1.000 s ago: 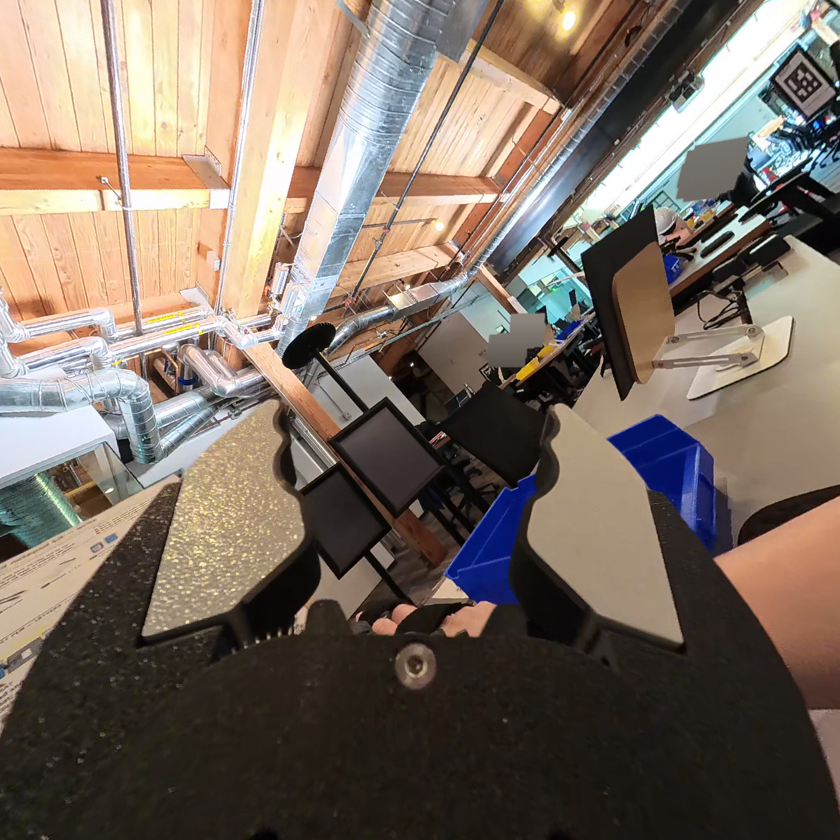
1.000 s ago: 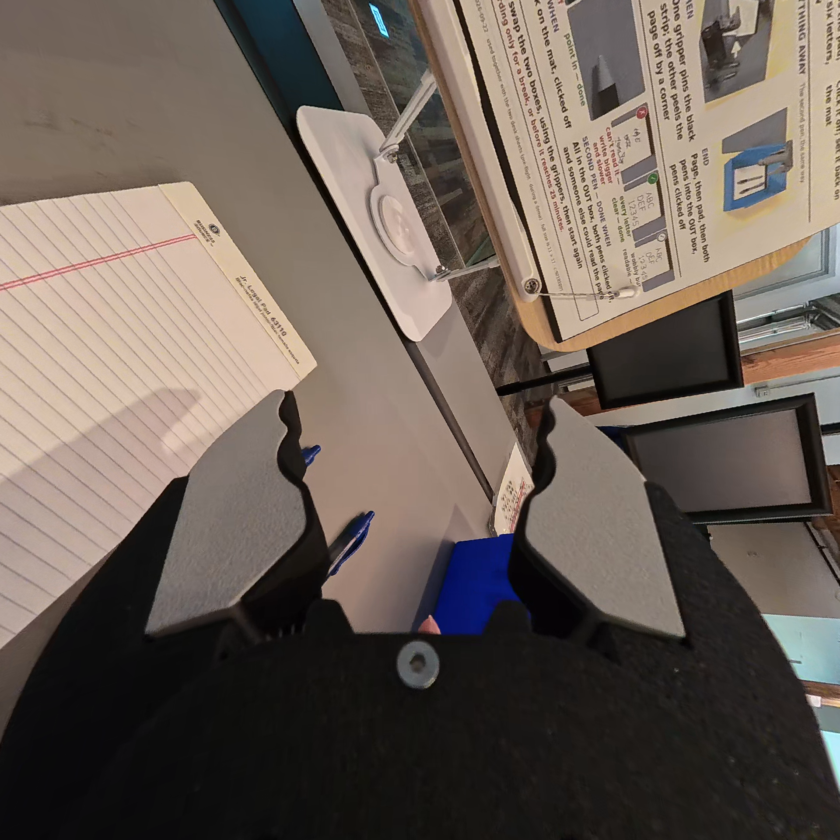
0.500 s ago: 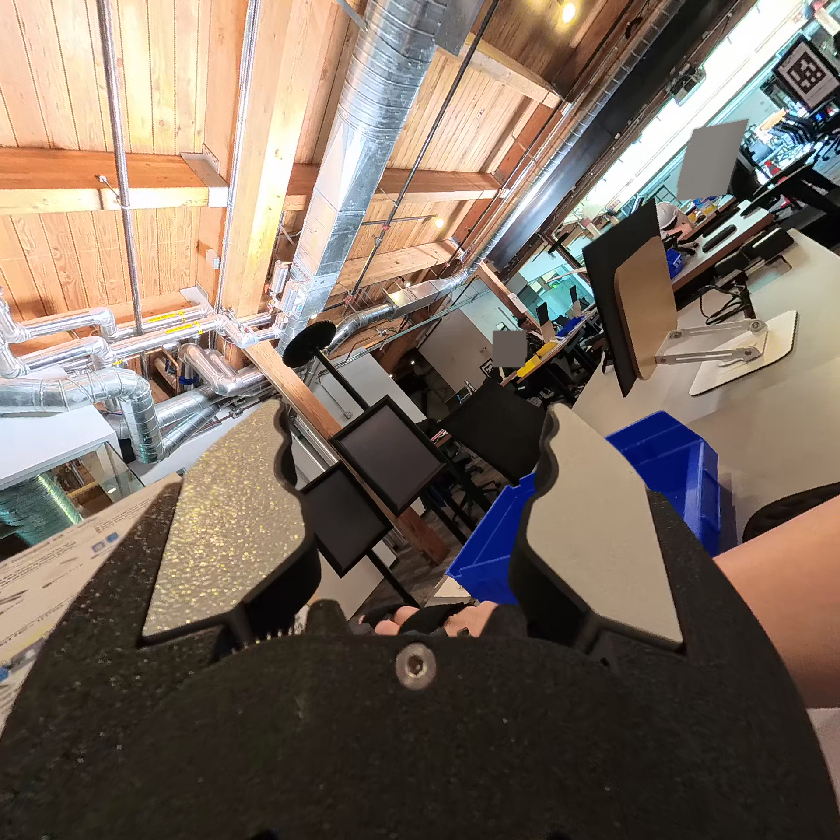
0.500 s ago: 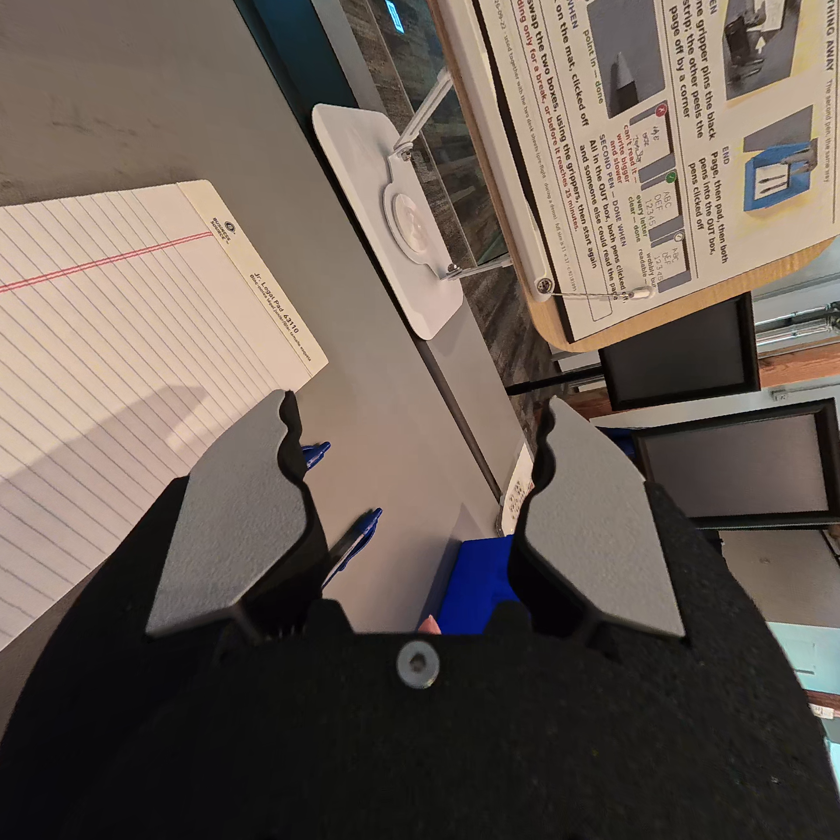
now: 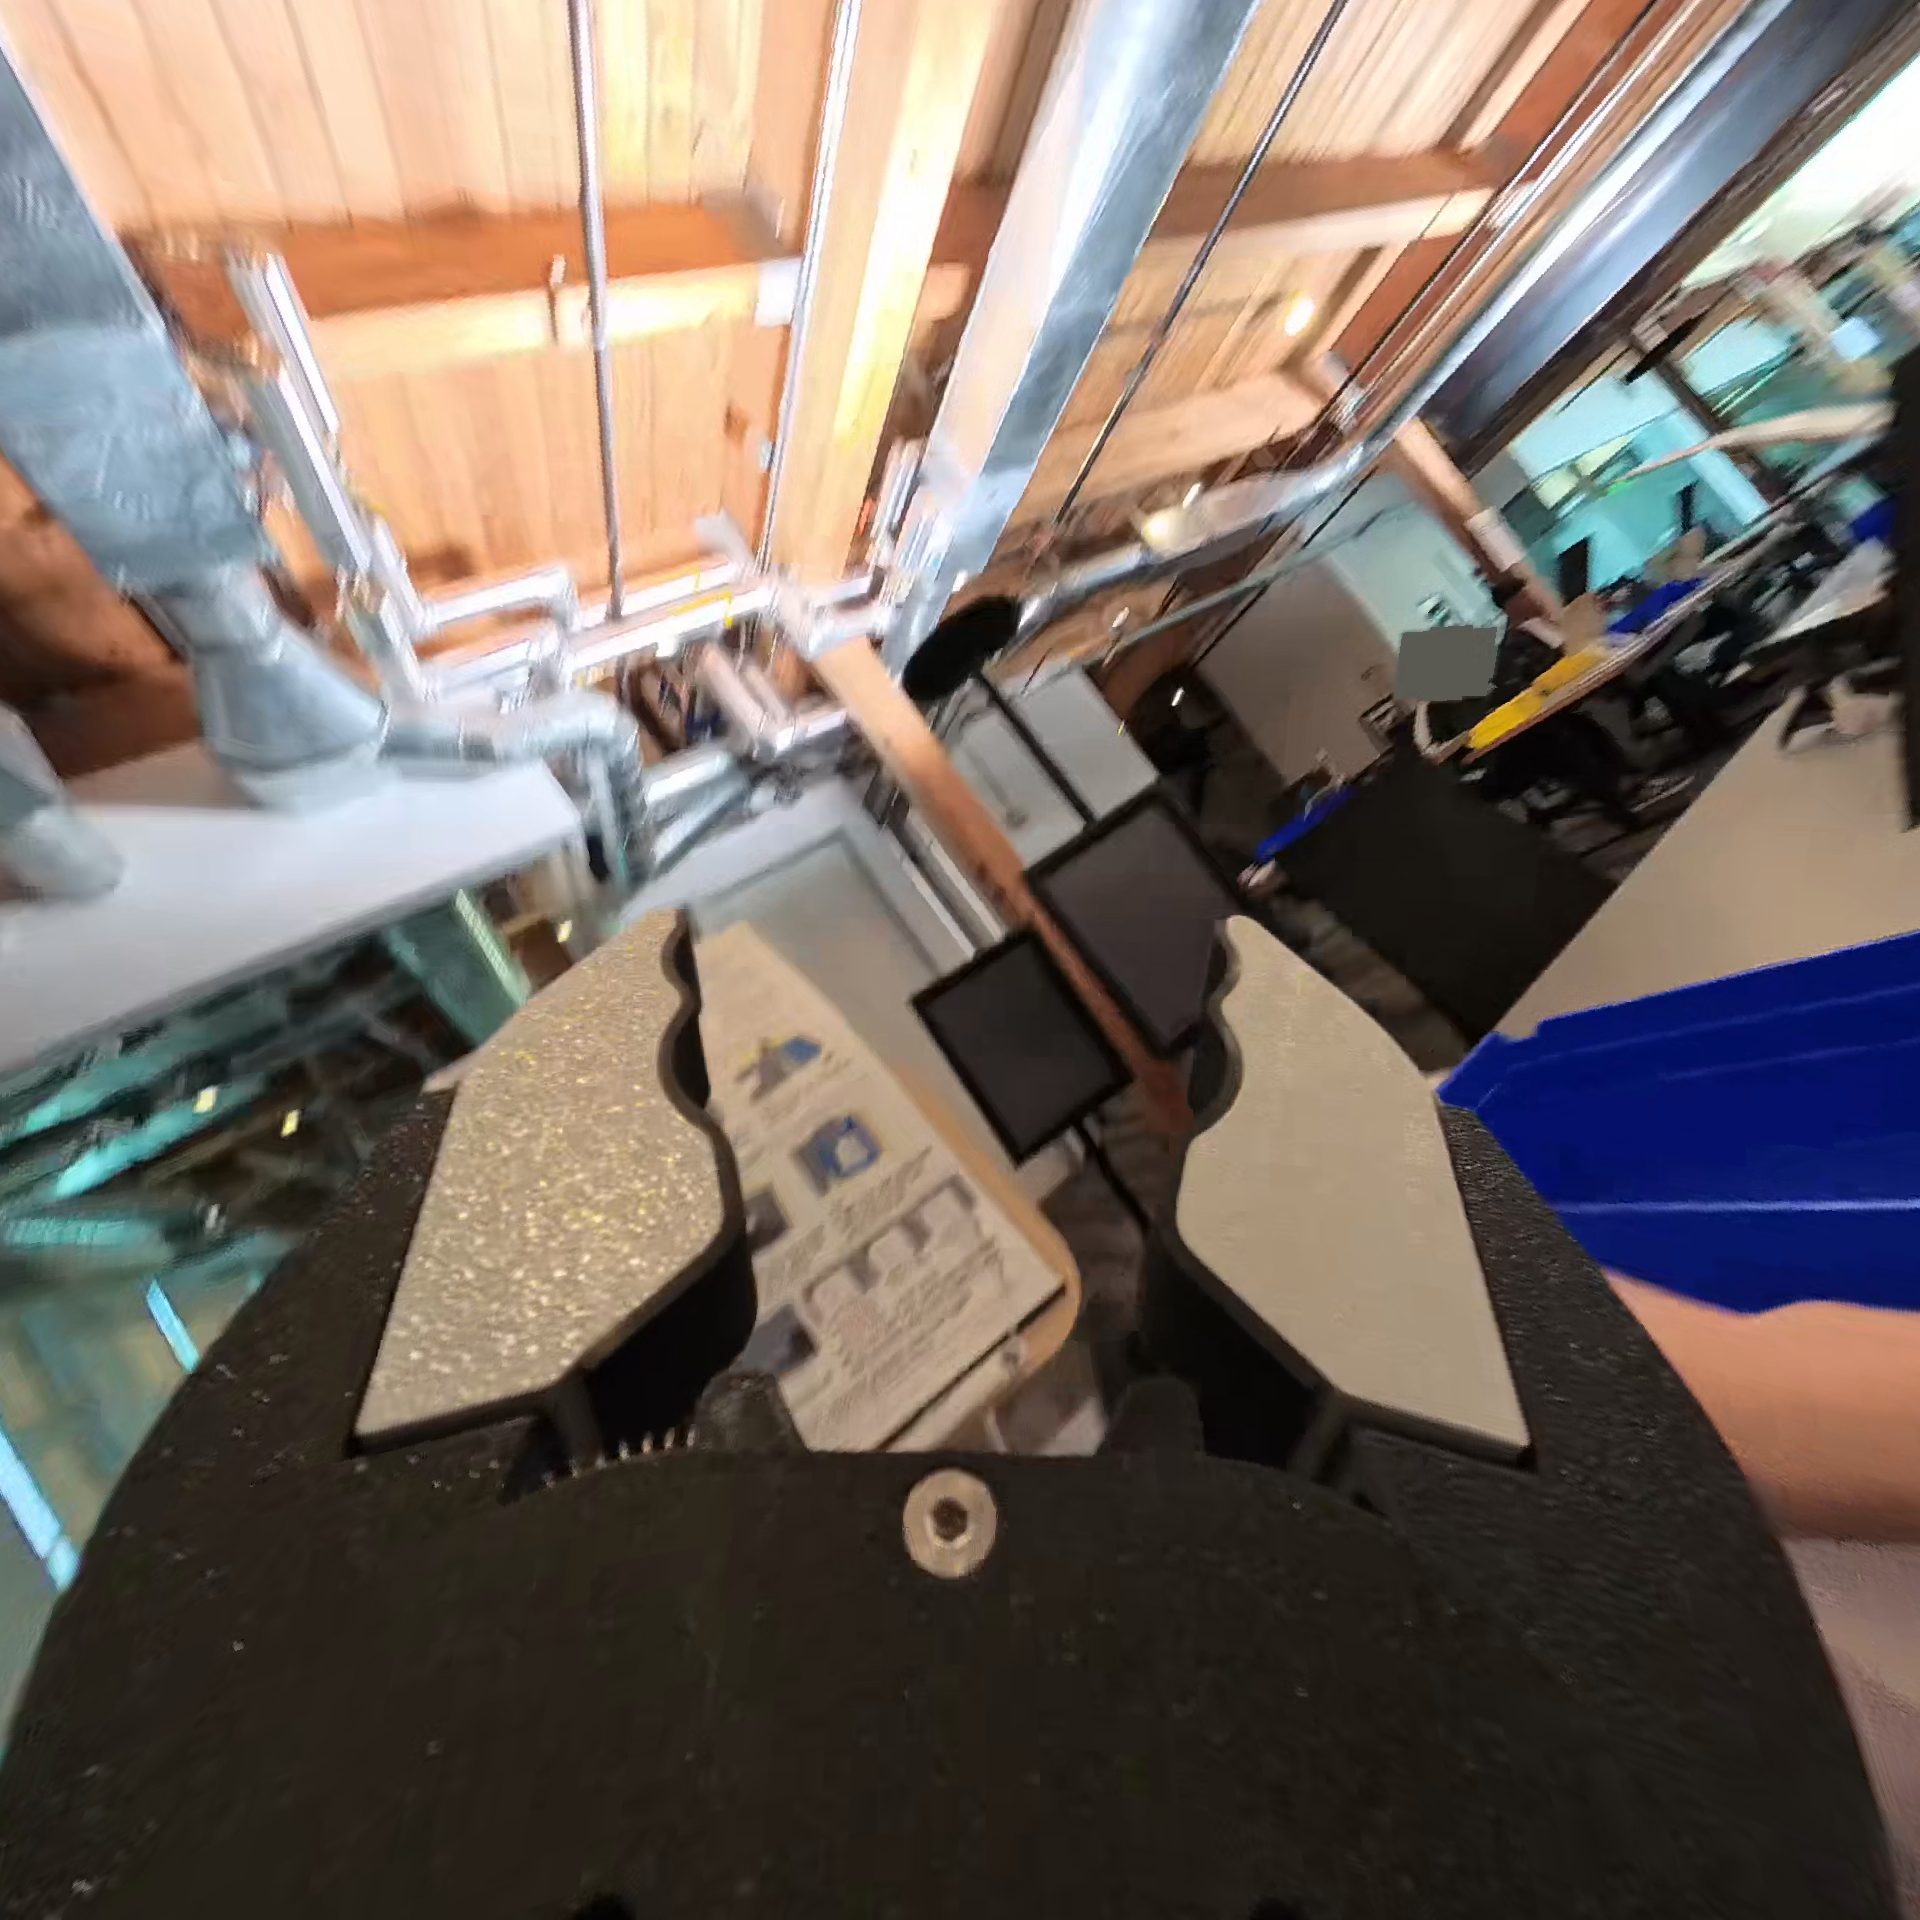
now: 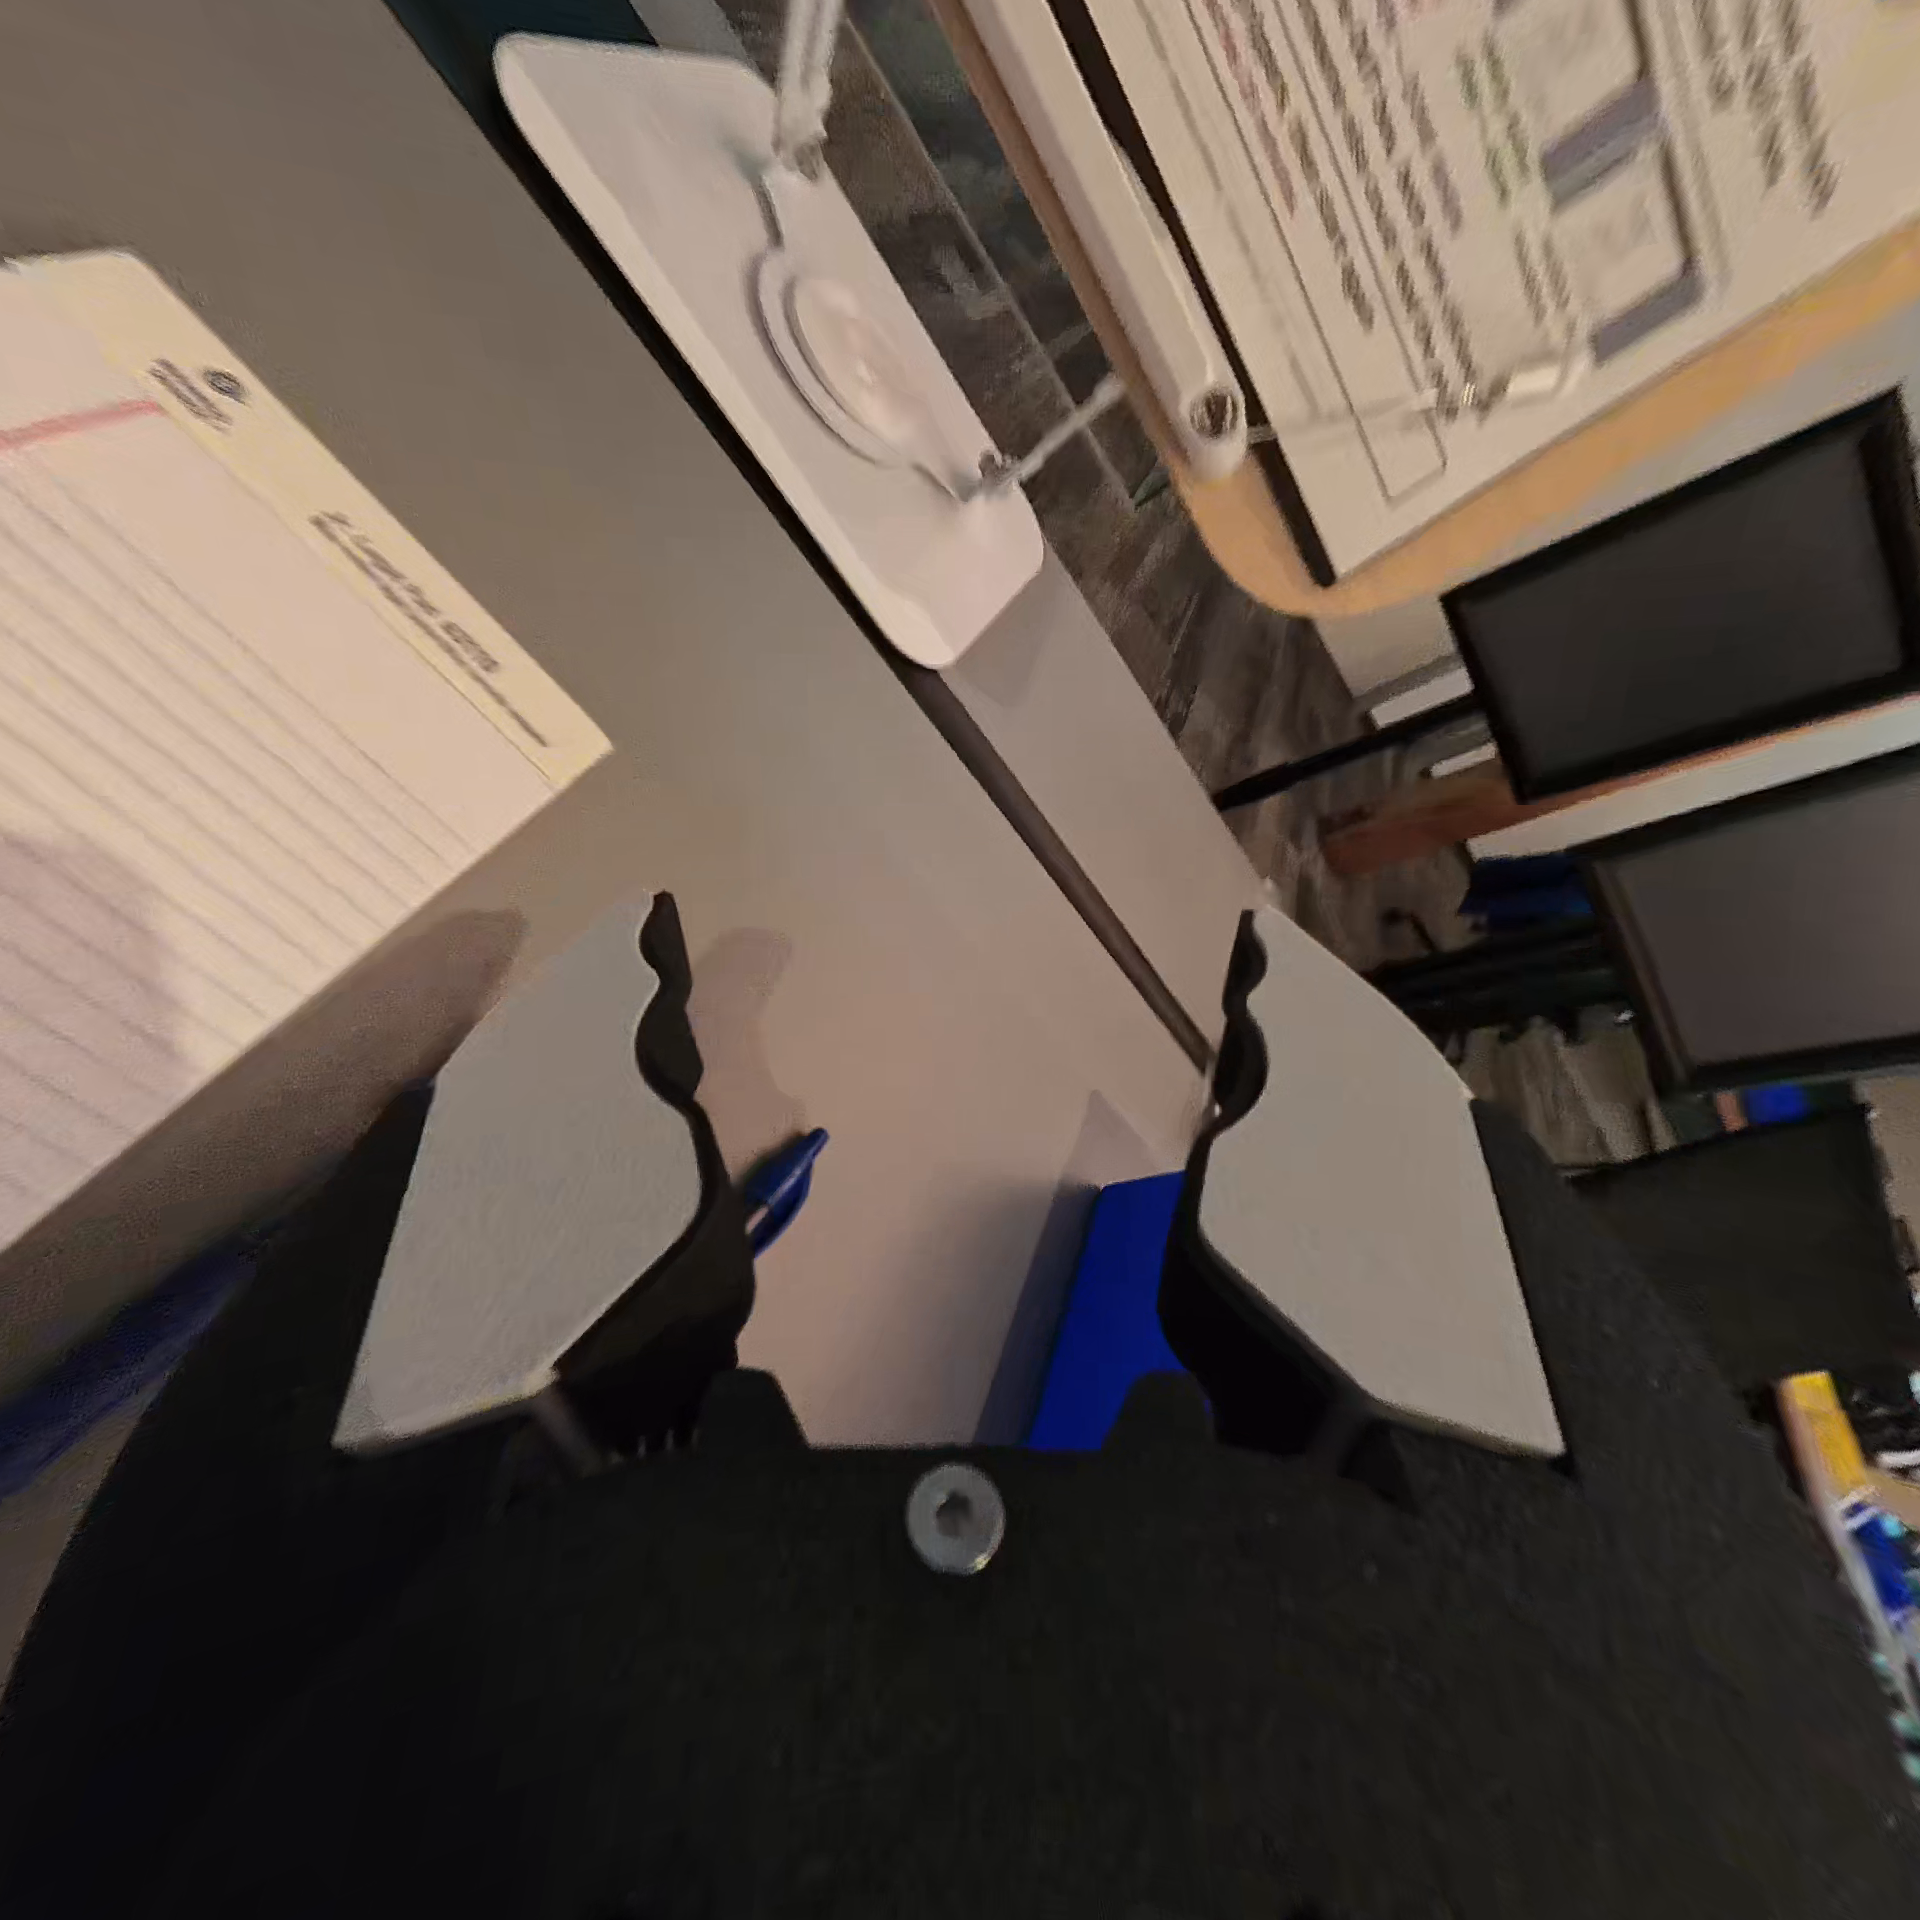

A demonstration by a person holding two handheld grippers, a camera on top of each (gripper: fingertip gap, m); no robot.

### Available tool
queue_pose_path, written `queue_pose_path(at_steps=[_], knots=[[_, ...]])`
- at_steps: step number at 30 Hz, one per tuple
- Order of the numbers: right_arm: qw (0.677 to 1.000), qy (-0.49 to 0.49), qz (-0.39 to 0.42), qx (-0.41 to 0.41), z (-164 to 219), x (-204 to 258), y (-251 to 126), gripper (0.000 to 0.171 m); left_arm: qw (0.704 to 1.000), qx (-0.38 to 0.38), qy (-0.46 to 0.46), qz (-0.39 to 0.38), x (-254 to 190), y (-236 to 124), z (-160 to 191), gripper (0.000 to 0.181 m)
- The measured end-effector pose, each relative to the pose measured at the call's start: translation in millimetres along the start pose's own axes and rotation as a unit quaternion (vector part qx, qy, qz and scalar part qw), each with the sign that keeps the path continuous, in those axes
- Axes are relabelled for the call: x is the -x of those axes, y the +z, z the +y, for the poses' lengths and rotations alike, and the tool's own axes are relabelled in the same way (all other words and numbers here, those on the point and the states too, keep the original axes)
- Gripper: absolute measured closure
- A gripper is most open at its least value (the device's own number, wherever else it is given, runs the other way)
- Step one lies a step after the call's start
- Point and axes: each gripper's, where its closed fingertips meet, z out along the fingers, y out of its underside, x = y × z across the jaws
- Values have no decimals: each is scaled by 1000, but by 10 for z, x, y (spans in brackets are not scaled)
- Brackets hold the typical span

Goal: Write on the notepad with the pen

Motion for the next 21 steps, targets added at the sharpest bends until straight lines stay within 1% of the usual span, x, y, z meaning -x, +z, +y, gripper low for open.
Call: queue_pose_path(at_steps=[2,4,7,9,10,11,13,16,18,19,21], knots=[[999,46,-16,15,176,-108,97,75,996,80,-33,-25,322,22,364,90],[994,98,-41,14,257,-192,121,77,981,175,-76,-39,550,-7,817,89],[984,166,-66,-24,176,-347,13,81,945,294,-139,-36,694,-138,1428,92],[977,189,-79,-56,65,-439,-116,82,923,338,-181,-29,717,-227,1694,100],[974,198,-84,-72,3,-483,-187,83,914,356,-195,-27,725,-267,1798,101],[970,206,-93,-90,-66,-510,-264,86,906,372,-202,-27,737,-306,1887,103],[958,227,-122,-126,-209,-530,-426,90,894,401,-198,-19,725,-377,2028,113],[938,248,-169,-173,-394,-524,-650,99,878,434,-201,-2,649,-444,2167,116],[930,255,-182,-195,-453,-557,-744,105,876,433,-213,9,588,-436,2180,121],[927,257,-183,-204,-471,-582,-777,106,875,433,-217,13,566,-433,2179,121],[923,257,-188,-219,-479,-627,-833,114,876,431,-214,14,557,-427,2169,122]])
